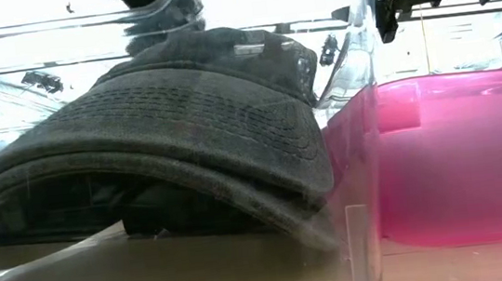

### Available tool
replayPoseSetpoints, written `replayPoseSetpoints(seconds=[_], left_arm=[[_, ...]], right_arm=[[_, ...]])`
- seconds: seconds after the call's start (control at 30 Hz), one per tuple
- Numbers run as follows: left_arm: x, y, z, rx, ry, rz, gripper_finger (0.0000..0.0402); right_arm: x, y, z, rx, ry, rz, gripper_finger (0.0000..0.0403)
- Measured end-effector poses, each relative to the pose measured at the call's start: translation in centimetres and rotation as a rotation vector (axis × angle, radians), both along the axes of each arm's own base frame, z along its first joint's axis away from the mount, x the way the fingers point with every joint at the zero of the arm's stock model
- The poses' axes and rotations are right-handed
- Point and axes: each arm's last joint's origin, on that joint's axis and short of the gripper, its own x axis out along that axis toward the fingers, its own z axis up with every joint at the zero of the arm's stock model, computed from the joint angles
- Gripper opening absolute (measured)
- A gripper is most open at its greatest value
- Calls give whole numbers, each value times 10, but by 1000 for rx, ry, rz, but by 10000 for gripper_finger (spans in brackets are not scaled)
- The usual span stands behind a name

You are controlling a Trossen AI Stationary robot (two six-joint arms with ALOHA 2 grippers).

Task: Pick & Place hat
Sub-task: Put the red cap in the red bin

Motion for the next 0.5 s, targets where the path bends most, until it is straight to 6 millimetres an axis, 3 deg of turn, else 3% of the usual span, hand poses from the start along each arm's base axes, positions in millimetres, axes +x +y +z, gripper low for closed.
replayPoseSetpoints(seconds=[0.27, 0.5], left_arm=[[-8, -39, 1, 41, 44, -233, 3], [-5, -67, 11, 48, -76, -398, 3]], right_arm=[[0, 2, 0, 19, -1, 87, 231], [0, 3, 5, -3, -48, 116, 231]])
